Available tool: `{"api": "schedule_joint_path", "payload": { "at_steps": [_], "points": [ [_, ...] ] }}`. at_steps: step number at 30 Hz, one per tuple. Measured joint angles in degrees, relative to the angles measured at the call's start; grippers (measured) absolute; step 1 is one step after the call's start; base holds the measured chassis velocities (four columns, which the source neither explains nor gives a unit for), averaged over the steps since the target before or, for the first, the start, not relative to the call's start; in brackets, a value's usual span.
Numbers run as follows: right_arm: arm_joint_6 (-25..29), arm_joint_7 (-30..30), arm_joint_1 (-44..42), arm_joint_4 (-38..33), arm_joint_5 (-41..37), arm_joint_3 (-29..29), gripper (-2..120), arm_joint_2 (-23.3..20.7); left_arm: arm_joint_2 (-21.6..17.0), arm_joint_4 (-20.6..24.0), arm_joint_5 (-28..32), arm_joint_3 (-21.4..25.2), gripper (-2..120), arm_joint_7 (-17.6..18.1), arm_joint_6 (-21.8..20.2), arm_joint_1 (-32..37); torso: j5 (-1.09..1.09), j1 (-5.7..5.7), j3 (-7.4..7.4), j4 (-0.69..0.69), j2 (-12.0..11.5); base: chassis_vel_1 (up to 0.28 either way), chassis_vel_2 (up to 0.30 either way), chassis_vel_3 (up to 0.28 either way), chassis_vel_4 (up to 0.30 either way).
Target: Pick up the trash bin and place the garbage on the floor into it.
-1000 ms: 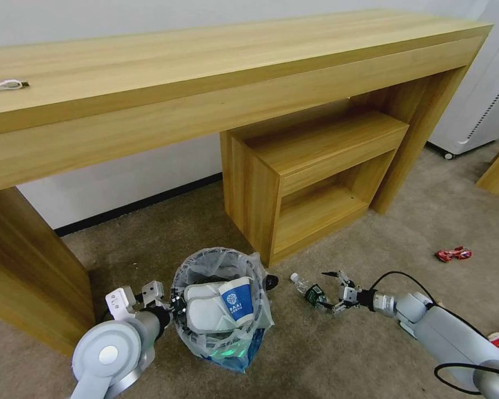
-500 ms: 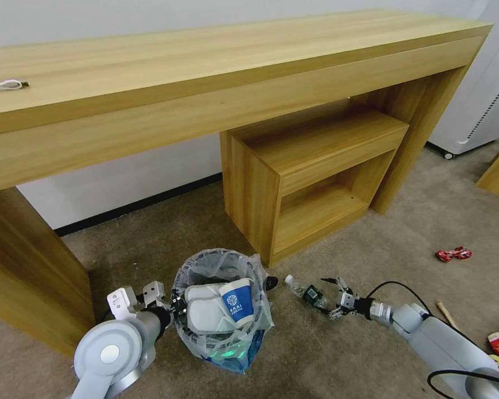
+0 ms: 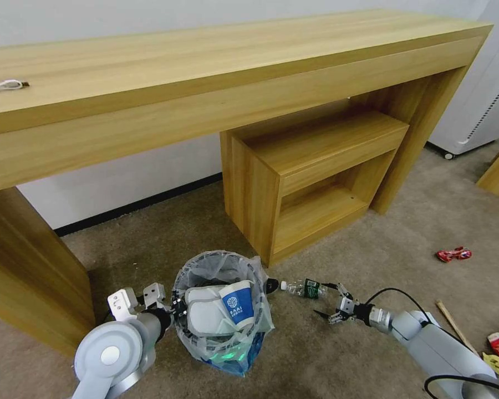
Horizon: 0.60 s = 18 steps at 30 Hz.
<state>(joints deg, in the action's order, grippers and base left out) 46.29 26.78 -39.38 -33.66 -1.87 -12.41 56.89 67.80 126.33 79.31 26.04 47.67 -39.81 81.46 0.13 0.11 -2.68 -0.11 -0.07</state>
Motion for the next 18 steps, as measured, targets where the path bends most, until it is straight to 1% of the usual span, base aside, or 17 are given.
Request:
{"api": "schedule_joint_path", "payload": {
  "at_steps": [5, 18],
  "points": [
    [0.0, -0.7, 0.3, 1.3, 0.3, 0.0, 87, 0.4, -0.1, 0.6, -0.1, 0.1, 0, 0.0, 0.0, 0.5, 0.01, 0.00, 0.00, 0.00, 0.0, 0.000, 0.000, 0.000, 0.000],
    [0.0, -1.6, 1.9, 3.9, 0.7, 0.1, 88, 1.0, 0.2, 0.7, -0.5, 0.4, 0, -0.3, 0.0, 1.2, 0.00, 0.00, 0.00, 0.01, 0.0, 0.000, 0.000, 0.000, 0.000]
  ]
}}
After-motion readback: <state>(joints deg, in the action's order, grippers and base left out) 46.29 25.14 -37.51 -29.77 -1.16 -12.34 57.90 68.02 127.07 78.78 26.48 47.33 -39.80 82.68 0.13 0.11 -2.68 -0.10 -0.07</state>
